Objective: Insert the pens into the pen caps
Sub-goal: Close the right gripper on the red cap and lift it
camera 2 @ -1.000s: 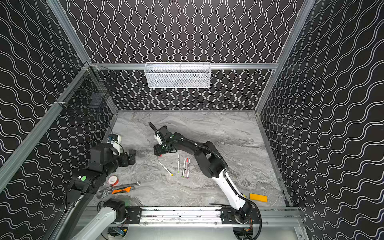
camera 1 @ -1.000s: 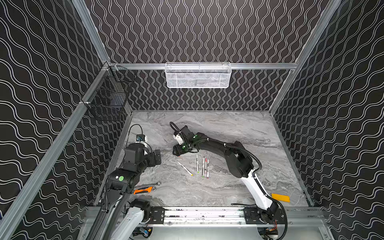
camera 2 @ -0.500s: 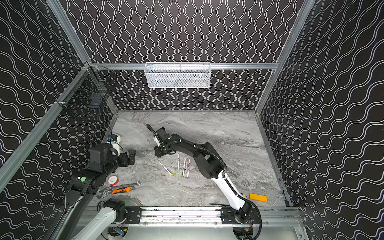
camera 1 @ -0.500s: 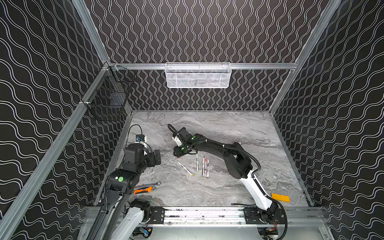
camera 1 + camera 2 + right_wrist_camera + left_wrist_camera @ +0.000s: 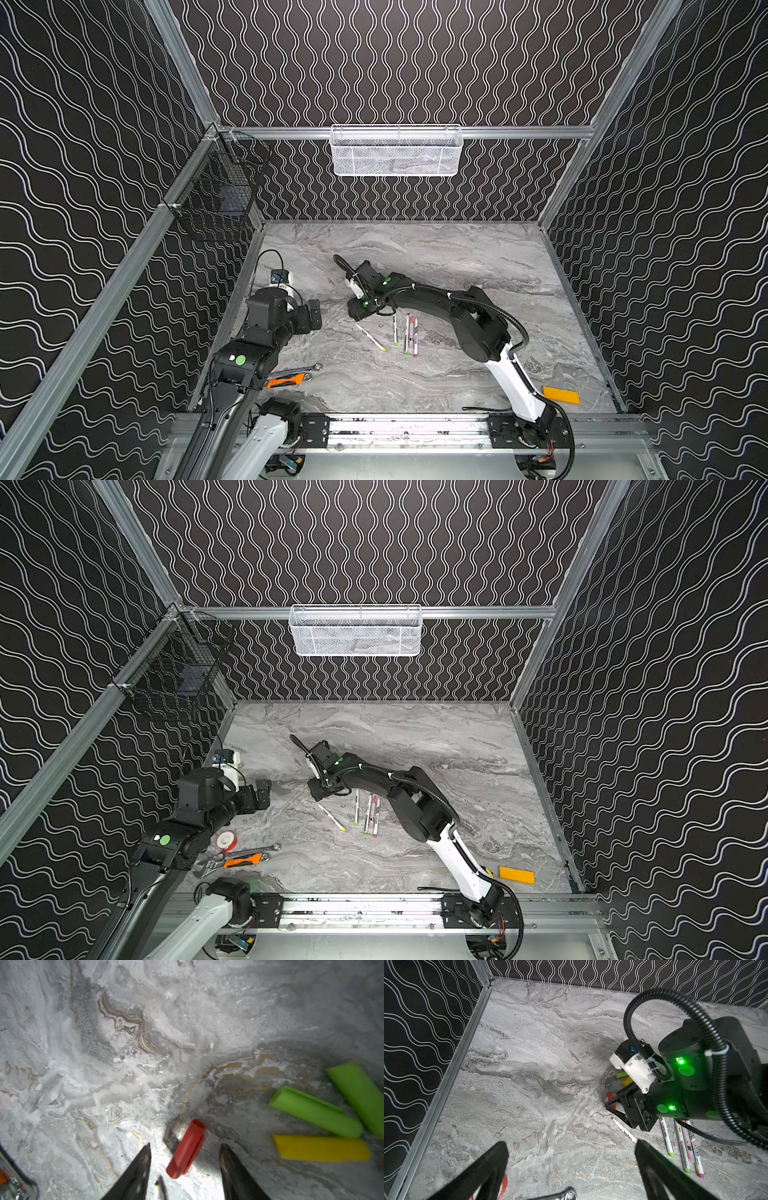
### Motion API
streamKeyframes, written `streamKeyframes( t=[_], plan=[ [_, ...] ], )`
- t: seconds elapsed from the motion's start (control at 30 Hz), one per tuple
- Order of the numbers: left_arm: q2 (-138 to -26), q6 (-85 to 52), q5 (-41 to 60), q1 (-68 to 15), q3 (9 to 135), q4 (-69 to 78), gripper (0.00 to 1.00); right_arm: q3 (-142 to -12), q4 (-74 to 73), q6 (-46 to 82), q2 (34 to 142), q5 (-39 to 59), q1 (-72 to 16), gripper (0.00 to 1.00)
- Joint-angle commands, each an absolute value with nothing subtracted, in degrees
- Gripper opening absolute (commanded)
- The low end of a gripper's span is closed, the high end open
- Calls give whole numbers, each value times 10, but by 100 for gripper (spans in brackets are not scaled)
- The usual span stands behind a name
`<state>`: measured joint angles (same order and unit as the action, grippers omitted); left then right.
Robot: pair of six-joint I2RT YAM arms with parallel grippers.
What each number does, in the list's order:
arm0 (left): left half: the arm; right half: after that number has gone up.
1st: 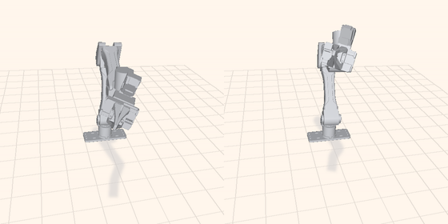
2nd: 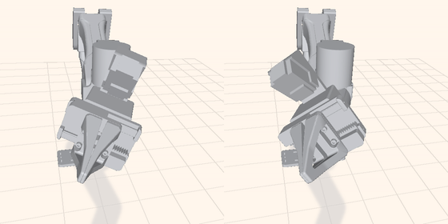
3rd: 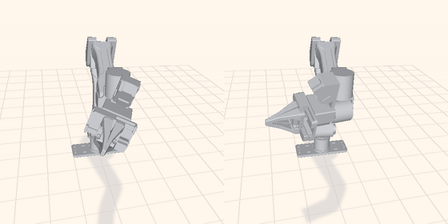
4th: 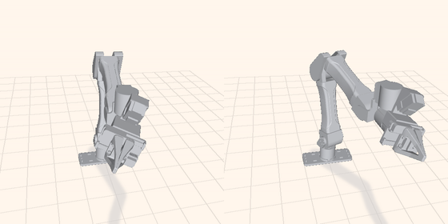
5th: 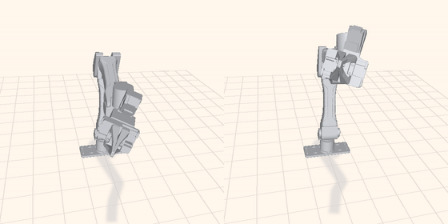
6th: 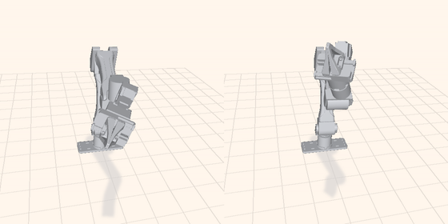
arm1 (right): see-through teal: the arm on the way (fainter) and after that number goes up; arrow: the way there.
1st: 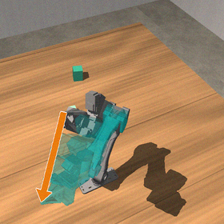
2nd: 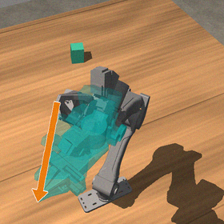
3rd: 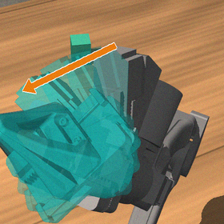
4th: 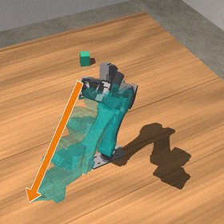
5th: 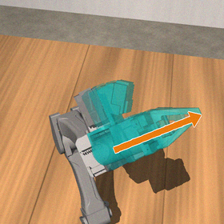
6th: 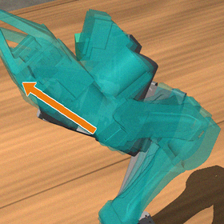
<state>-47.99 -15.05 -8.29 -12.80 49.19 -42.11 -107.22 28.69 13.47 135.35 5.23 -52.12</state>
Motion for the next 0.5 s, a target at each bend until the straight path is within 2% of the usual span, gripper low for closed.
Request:
streamKeyframes(
  t=[0.0, 0.47],
  plan=[
    [-480, -154, -81, -127, 490, -407, 99, -1065, 370, 141, 1364, 32, -522, 49],
    [-474, -155, -80, -127, 490, -407, 99, -1087, 408, 118, 1383, -1, -534, 25]
  ],
)
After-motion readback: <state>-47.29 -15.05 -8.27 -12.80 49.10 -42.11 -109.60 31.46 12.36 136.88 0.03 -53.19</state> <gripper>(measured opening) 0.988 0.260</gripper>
